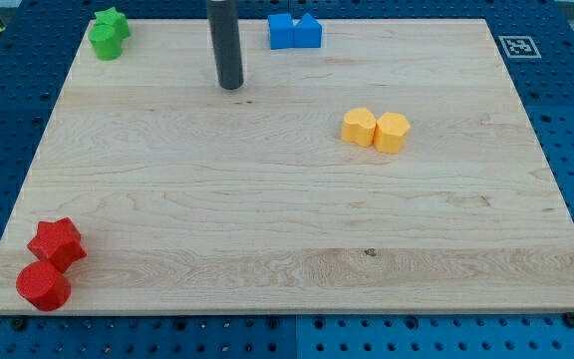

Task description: Point your arm to the top left side of the board

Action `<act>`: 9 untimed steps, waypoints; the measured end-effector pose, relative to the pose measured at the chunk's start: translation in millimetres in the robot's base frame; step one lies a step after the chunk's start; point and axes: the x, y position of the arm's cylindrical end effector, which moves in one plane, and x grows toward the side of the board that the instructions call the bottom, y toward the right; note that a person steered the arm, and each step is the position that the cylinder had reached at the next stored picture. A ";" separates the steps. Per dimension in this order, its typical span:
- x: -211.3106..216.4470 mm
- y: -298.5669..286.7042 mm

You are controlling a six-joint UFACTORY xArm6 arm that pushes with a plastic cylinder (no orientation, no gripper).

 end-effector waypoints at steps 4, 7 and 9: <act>2.0 -122.2; 34.4 -187.0; 2.8 -217.5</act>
